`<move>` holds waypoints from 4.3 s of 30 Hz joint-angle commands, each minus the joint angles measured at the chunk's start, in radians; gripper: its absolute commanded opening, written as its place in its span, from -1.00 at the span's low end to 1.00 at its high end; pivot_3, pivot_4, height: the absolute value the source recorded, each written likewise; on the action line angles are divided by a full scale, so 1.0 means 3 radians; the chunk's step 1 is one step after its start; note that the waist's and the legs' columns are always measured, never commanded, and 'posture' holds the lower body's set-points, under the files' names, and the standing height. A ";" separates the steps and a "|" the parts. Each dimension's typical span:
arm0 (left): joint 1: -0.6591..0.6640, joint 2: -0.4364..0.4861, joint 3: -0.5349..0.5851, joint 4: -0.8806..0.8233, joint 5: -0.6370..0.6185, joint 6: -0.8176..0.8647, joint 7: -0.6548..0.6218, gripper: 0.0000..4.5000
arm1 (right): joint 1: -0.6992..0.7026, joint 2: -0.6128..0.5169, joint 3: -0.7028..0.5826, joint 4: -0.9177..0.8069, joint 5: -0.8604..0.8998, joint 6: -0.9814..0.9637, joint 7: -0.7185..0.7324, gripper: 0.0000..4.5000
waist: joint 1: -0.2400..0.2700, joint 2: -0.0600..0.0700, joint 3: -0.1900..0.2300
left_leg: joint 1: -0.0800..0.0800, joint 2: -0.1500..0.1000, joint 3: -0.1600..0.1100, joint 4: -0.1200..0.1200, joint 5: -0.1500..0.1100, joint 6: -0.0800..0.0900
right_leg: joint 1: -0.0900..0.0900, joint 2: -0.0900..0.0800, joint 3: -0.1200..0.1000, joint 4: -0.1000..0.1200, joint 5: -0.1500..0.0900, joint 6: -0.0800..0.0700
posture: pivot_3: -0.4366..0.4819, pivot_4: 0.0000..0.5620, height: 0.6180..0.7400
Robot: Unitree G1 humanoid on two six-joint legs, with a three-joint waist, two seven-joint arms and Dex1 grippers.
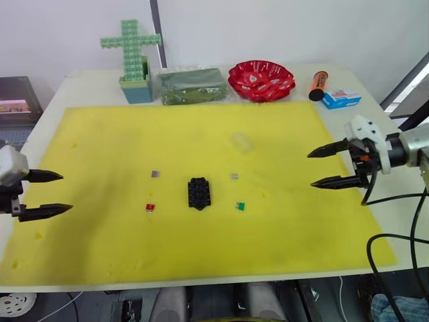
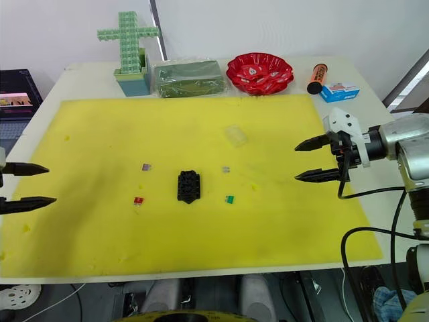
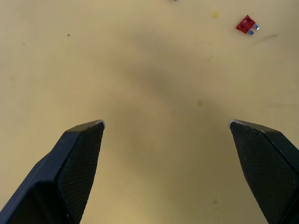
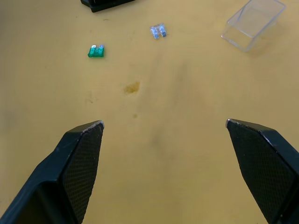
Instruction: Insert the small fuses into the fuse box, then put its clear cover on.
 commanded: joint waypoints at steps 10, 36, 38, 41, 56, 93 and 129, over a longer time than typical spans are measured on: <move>0.0090 -0.0017 0.0135 -0.0214 -0.0069 0.0151 0.0042 1.00 | -0.0008 0.0002 -0.0177 -0.0135 0.0058 0.0096 -0.0045 0.98 | 0.0001 0.0000 0.0000 | 0.0000 0.0000 0.0003 0.0000 0.0000 0.0000 | -0.0002 0.0000 0.0003 0.0003 -0.0001 -0.0001 | -0.05 -0.47 1.00; -0.0158 -0.0440 -0.0073 -0.0964 -0.1584 0.3189 0.0522 0.82 | -0.0092 0.0626 -0.0134 -0.2048 0.0846 0.1672 -0.1029 1.00 | 0.0016 -0.0010 -0.0006 | 0.0001 0.0000 -0.0001 0.0003 0.0000 0.0000 | -0.0005 0.0001 0.0008 0.0016 0.0000 0.0001 | -0.05 -0.47 1.00; -0.0283 -0.0548 -0.0137 -0.0877 -0.1667 0.3458 0.0690 0.58 | -0.0148 0.0751 -0.0067 -0.2105 0.0866 0.1700 -0.1122 1.00 | 0.0017 -0.0011 -0.0006 | 0.0001 0.0000 -0.0001 0.0004 0.0000 0.0000 | -0.0005 0.0001 0.0008 0.0016 0.0001 0.0001 | -0.05 -0.47 1.00; -0.0646 -0.0726 -0.0295 -0.0579 -0.1694 0.3862 0.0953 0.42 | -0.0213 0.0917 0.0000 -0.2156 0.0889 0.1752 -0.1251 1.00 | 0.0031 -0.0018 -0.0010 | 0.0001 -0.0002 -0.0004 0.0006 0.0000 0.0001 | -0.0003 0.0003 0.0009 0.0019 0.0001 0.0001 | -0.05 -0.47 1.00; -0.1224 -0.0956 -0.0869 -0.0182 -0.1725 0.4566 0.1179 0.42 | -0.0074 0.0919 0.0011 -0.2329 0.0919 0.1731 -0.1398 1.00 | 0.0024 -0.0046 -0.0024 | 0.0001 -0.0003 -0.0006 0.0006 0.0000 0.0001 | -0.0003 0.0004 0.0010 0.0020 0.0001 0.0001 | -0.05 -0.47 1.00; -0.1047 -0.1141 -0.1008 -0.0267 -0.1553 0.4062 0.1296 -0.41 | -0.0090 0.0852 0.0004 -0.2362 0.0963 0.1747 -0.1436 1.00 | 0.0019 -0.0050 -0.0026 | 0.0001 -0.0003 -0.0006 0.0006 0.0000 0.0002 | -0.0003 0.0004 0.0012 0.0019 0.0000 0.0000 | -0.05 -0.47 1.00; -0.0914 -0.1398 -0.0807 -0.0688 -0.1421 0.3192 0.1327 -0.98 | -0.0093 0.0844 -0.0032 -0.2346 0.1008 0.1840 -0.1422 1.00 | 0.0044 -0.0047 -0.0027 | 0.0003 -0.0007 -0.0010 0.0010 0.0000 0.0002 | 0.0004 0.0000 0.0012 0.0020 -0.0004 -0.0008 | -0.05 -0.47 1.00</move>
